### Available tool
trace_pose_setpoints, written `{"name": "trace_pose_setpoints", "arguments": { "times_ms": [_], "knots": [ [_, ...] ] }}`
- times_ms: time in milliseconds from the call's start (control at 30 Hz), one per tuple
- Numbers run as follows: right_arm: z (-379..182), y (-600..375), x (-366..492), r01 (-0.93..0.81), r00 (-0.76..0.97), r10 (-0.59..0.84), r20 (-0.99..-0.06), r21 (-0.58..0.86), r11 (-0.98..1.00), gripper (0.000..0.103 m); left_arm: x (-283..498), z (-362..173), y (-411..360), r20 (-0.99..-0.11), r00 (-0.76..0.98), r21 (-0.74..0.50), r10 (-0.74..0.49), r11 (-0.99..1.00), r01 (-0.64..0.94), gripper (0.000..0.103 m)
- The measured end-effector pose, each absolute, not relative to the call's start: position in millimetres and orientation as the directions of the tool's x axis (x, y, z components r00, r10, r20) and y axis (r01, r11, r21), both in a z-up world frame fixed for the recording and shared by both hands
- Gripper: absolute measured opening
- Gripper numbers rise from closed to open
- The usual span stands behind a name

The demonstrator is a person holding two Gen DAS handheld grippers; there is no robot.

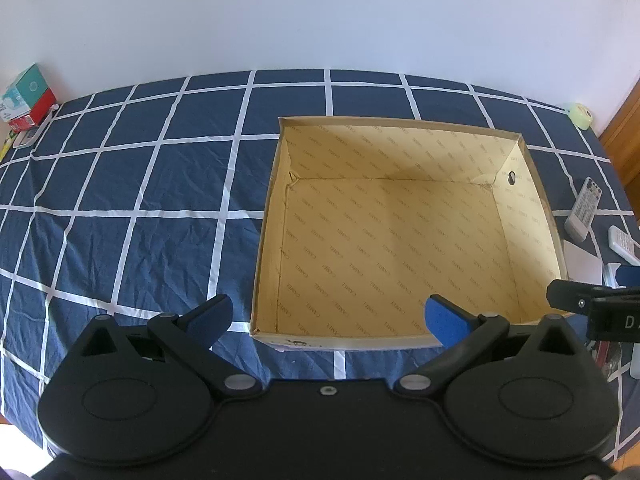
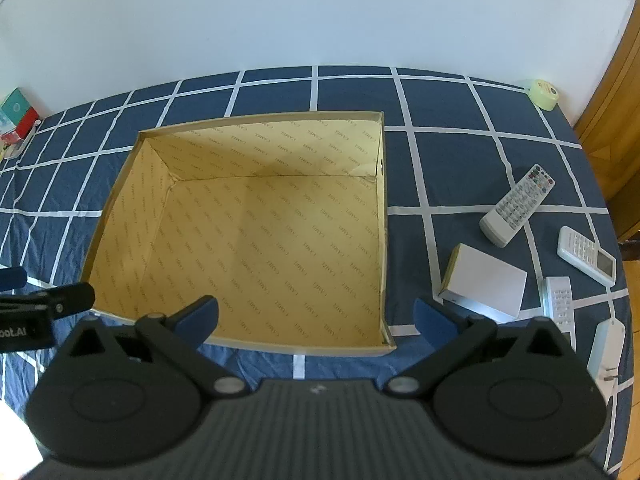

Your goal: Organize objects

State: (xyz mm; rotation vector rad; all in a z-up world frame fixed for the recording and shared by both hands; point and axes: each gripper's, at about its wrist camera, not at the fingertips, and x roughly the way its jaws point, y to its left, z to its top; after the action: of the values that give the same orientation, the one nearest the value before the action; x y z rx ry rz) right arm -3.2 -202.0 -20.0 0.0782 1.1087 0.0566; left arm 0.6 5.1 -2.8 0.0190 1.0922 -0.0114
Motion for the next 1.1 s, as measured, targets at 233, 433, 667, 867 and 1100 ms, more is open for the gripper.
{"name": "trace_pose_setpoints", "arguments": {
  "times_ms": [233,433,667,867,1100],
  "knots": [
    [-20.2,-202.5,-3.5,-0.005,0.444,0.084,-0.892,0.091,0.996,0.103,2.1,-2.2,5.9,-0.888,0.459,0.008,0.0,1.0,0.014,0.103],
    [-19.6,-201.7,-3.1,-0.006,0.444,0.083,-0.892,0.09,0.996,0.103,1.8,-1.8,5.2,-0.888,0.46,0.011,0.001,1.0,0.019,0.103],
    [-19.3,-202.0,-3.0,-0.006,0.445,0.083,-0.892,0.09,0.996,0.103,2.1,-2.6,4.7,-0.887,0.462,0.014,0.004,1.0,0.019,0.103],
    [-19.7,-202.1,-3.0,-0.006,0.444,0.085,-0.892,0.092,0.996,0.103,1.2,-2.4,3.2,-0.886,0.464,0.016,0.003,1.0,0.024,0.103],
    [-21.2,-201.4,-2.9,-0.003,0.439,0.081,-0.895,0.089,0.996,0.103,2.1,-2.6,4.9,-0.887,0.462,0.012,0.0,1.0,0.024,0.103]
  ]
}}
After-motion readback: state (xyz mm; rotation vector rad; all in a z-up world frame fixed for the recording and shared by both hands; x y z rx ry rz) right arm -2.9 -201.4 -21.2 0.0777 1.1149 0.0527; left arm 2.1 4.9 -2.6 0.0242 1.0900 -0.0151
